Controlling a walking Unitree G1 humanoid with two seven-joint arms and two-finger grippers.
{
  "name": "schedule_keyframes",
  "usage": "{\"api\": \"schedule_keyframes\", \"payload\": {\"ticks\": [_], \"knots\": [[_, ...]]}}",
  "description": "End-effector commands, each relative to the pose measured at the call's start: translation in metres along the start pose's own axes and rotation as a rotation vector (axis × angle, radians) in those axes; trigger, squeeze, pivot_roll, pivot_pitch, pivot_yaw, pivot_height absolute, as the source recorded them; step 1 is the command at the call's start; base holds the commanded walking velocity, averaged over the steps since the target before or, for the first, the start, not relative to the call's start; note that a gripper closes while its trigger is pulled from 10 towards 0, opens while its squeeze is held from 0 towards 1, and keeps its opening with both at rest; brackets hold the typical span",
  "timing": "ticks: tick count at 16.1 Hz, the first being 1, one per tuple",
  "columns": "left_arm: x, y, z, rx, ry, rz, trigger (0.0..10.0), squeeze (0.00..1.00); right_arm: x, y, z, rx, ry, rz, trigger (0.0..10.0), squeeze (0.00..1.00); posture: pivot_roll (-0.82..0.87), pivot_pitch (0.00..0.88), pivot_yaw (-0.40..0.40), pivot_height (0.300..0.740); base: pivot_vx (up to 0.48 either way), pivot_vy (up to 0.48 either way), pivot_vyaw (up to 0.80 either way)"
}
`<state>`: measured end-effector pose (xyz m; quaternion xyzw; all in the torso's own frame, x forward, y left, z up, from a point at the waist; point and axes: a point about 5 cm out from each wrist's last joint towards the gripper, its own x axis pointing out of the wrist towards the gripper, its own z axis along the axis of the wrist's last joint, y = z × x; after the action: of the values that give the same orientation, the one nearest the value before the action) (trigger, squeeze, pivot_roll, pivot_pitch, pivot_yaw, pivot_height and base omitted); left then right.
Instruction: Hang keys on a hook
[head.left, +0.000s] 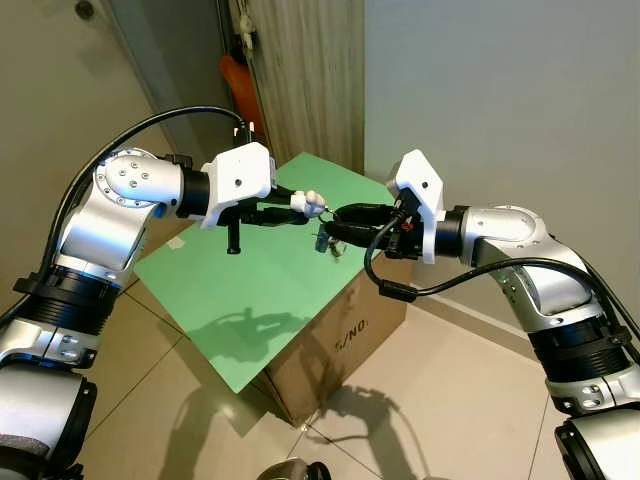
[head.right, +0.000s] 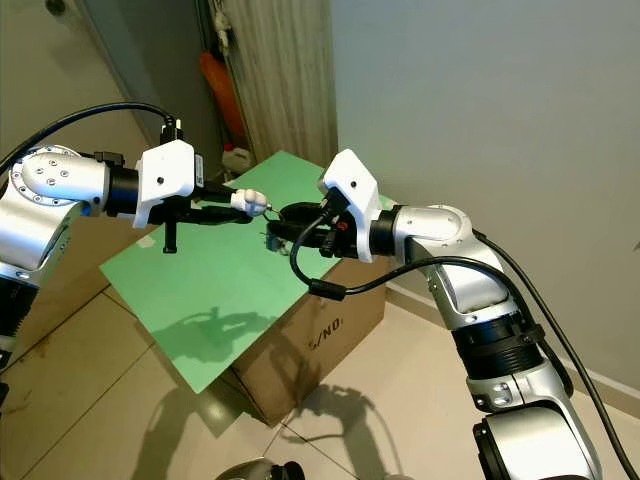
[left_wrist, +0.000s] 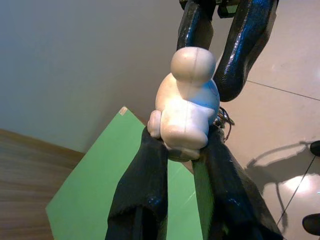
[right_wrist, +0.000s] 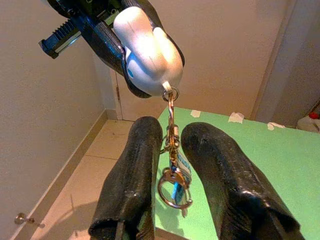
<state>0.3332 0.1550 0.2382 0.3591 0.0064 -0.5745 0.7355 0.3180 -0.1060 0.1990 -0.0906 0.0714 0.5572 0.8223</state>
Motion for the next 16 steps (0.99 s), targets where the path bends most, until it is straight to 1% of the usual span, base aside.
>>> {"api": "schedule_keyframes", "payload": {"ticks": [1, 13, 15, 16], "knots": [[-0.0077, 0.0081, 0.0038, 0.012, 0.001, 0.031, 0.0, 0.0, 0.0016, -0.0001, 0.0086, -0.029, -0.024, 0.009, 0.0, 0.0, -0.22, 0.0, 0.15, 0.74, 0.0, 0.0, 0.0], [-0.0106, 0.0063, 0.0005, 0.003, 0.013, 0.048, 0.0, 0.0, 0.0016, -0.0002, 0.0101, -0.02, -0.052, -0.006, 0.0, 0.0, -0.22, 0.0, 0.151, 0.74, 0.0, 0.0, 0.0], [-0.0108, 0.0094, 0.0004, 0.004, 0.022, 0.085, 0.0, 0.0, 0.0017, 0.0002, 0.01, -0.018, -0.057, -0.001, 0.0, 0.0, -0.21, 0.0, 0.151, 0.74, 0.0, 0.0, 0.0], [-0.0113, 0.0105, -0.0009, 0.006, 0.04, 0.104, 8.2, 0.0, 0.0016, 0.0002, 0.0099, -0.017, -0.058, -0.001, 0.0, 0.0, -0.21, 0.0, 0.15, 0.74, 0.0, 0.0, 0.0]]}}
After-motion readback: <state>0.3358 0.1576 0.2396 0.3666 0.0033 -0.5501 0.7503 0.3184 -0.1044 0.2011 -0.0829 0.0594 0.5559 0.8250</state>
